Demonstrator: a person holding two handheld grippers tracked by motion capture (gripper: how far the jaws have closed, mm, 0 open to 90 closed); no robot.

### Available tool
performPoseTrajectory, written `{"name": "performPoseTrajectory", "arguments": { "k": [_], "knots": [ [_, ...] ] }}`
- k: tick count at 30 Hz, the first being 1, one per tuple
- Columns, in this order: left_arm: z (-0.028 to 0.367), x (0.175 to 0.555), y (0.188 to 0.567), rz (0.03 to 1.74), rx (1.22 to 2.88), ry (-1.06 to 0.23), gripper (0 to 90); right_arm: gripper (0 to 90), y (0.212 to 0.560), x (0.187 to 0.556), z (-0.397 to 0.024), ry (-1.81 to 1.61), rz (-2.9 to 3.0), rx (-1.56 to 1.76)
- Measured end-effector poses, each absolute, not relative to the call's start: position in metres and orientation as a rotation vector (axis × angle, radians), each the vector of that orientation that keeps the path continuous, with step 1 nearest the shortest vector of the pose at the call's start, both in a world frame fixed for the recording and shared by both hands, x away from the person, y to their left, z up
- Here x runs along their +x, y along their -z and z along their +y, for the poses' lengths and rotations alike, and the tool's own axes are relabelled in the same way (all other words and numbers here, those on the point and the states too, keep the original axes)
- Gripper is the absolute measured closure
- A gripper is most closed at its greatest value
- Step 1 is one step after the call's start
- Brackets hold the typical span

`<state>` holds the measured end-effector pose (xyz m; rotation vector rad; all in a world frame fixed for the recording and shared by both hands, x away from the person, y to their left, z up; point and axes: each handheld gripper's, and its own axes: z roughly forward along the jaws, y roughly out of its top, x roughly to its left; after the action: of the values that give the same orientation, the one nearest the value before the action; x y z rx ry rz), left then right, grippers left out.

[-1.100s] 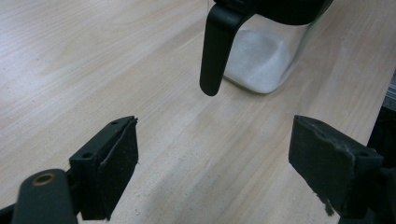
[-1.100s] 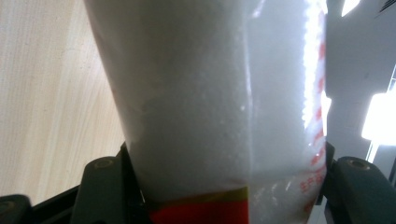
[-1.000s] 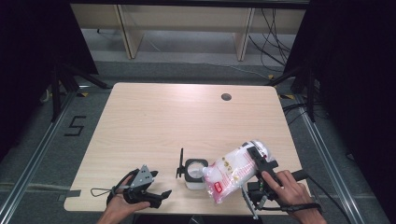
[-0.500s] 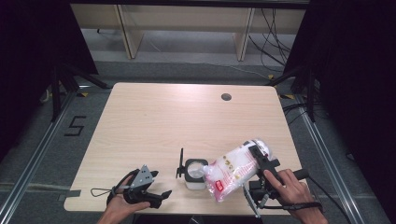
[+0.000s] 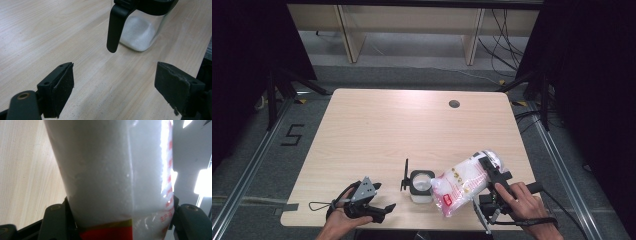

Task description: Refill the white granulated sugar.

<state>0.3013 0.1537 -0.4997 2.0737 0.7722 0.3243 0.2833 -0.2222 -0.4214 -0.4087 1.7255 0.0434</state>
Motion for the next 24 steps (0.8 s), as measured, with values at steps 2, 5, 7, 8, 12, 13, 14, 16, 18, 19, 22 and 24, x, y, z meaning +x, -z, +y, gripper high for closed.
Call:
{"name": "performPoseTrajectory", "arguments": {
  "k": [2,5,7,8,12,13,14,16,18,19,22,24],
  "knots": [
    [0.153,0.3016,0.5007,0.771,2.058,-0.323,15.4,39.1,0.4231,0.2835,-0.2222,-0.069,1.731,-0.397],
    [0.1539,0.3016,0.5,0.767,2.069,-0.329,15.4,39.0,0.4196,0.2815,-0.2203,-0.027,1.741,-0.411],
    [0.1537,0.3016,0.5,0.769,2.067,-0.329,15.4,39.1,0.4189,0.2814,-0.2204,-0.029,1.742,-0.408],
    [0.1536,0.3018,0.5001,0.769,2.065,-0.329,15.4,39.1,0.4204,0.2819,-0.2212,-0.051,1.738,-0.394],
    [0.1528,0.3013,0.5,0.77,2.062,-0.321,15.4,39.1,0.4185,0.2819,-0.2213,-0.061,1.714,-0.417],
    [0.1534,0.3016,0.4998,0.773,2.066,-0.329,15.4,39.1,0.4185,0.2821,-0.2212,-0.054,1.719,-0.418],
    [0.1534,0.3015,0.4996,0.773,2.067,-0.33,15.4,39.1,0.4186,0.282,-0.2211,-0.053,1.717,-0.418],
    [0.1522,0.3007,0.5002,0.783,2.05,-0.314,15.4,39.1,0.4203,0.2814,-0.2219,-0.068,1.724,-0.389],
    [0.1536,0.3018,0.4999,0.769,2.066,-0.333,15.4,39.1,0.422,0.2806,-0.2224,-0.067,1.741,-0.367],
    [0.1532,0.3016,0.4999,0.772,2.065,-0.329,15.4,39.1,0.4198,0.281,-0.2208,-0.047,1.73,-0.402],
    [0.1543,0.3015,0.4991,0.741,2.082,-0.335,15.4,39.1,0.4184,0.2803,-0.2197,-0.036,1.734,-0.417],
    [0.1517,0.3008,0.5007,0.78,2.034,-0.316,15.4,39.1,0.4204,0.28,-0.2198,-0.036,1.746,-0.389]
  ]
}}
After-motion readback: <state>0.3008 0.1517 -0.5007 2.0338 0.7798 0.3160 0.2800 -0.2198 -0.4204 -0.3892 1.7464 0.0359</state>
